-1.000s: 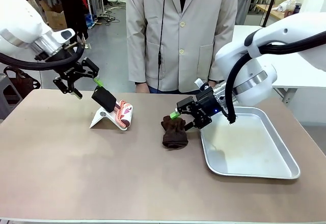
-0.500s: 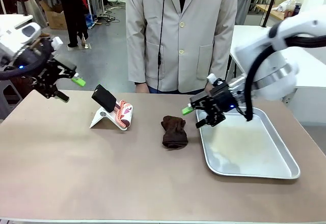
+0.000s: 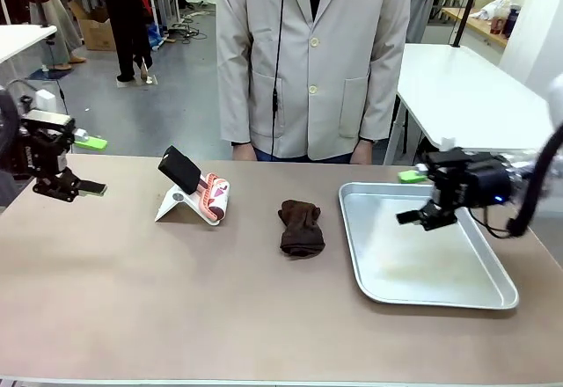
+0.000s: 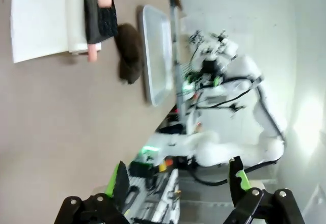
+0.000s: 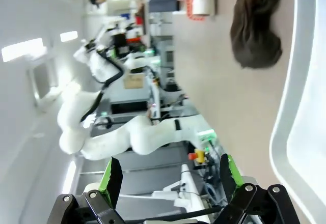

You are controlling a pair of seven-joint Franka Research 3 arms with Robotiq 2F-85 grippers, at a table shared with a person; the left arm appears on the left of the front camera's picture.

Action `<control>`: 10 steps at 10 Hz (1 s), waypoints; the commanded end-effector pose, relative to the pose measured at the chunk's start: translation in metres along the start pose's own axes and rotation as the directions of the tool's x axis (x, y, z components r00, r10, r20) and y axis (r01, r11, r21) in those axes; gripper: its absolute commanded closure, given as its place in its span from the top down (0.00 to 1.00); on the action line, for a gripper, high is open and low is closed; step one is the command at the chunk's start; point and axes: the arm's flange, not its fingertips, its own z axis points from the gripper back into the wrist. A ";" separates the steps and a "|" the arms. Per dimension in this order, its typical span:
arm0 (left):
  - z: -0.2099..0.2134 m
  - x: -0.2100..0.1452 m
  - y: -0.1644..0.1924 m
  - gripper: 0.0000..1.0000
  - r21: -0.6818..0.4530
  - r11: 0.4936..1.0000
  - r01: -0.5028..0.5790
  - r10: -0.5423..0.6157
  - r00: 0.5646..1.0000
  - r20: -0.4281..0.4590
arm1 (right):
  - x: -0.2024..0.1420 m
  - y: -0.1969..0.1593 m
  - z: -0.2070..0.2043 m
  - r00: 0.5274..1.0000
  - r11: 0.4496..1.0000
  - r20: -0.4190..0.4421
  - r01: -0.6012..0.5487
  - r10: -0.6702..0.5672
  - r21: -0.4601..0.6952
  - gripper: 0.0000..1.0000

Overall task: Clean the surface of the table.
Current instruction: Return the Lint Roller and towel to their original positions.

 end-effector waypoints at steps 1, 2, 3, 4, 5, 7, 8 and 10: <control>0.008 0.003 0.012 1.00 -0.098 0.995 0.000 0.005 0.999 0.054 | -0.036 -0.008 0.031 0.999 0.997 0.014 -0.030 0.029 0.065 1.00; 0.018 0.001 0.018 1.00 -0.138 0.990 0.005 0.004 0.998 0.064 | -0.051 -0.015 0.048 0.999 0.993 0.028 -0.034 0.031 0.111 1.00; 0.027 -0.001 0.024 1.00 -0.153 0.988 -0.002 0.016 0.996 0.092 | -0.060 -0.025 0.058 0.997 0.990 0.074 -0.025 0.015 0.136 1.00; 0.035 -0.005 0.029 1.00 -0.177 0.984 0.008 0.001 0.999 0.050 | -0.066 -0.034 0.061 0.991 0.989 0.134 -0.020 0.000 0.144 1.00; 0.041 -0.008 0.034 1.00 -0.133 0.991 -0.002 0.003 1.000 0.007 | -0.068 -0.041 0.060 0.984 0.992 0.180 -0.028 0.006 0.123 1.00; 0.052 -0.016 0.038 1.00 -0.092 0.996 -0.011 0.010 1.000 -0.010 | -0.070 -0.049 0.057 0.969 0.991 0.243 -0.063 0.032 0.121 1.00; 0.038 -0.011 0.035 1.00 -0.123 0.992 -0.030 0.034 0.999 0.031 | -0.039 -0.041 0.088 0.986 0.992 0.164 0.004 -0.025 0.125 1.00; 0.038 -0.011 0.035 1.00 -0.123 0.992 -0.030 0.034 0.999 0.031 | -0.039 -0.041 0.088 0.986 0.992 0.164 0.004 -0.025 0.125 1.00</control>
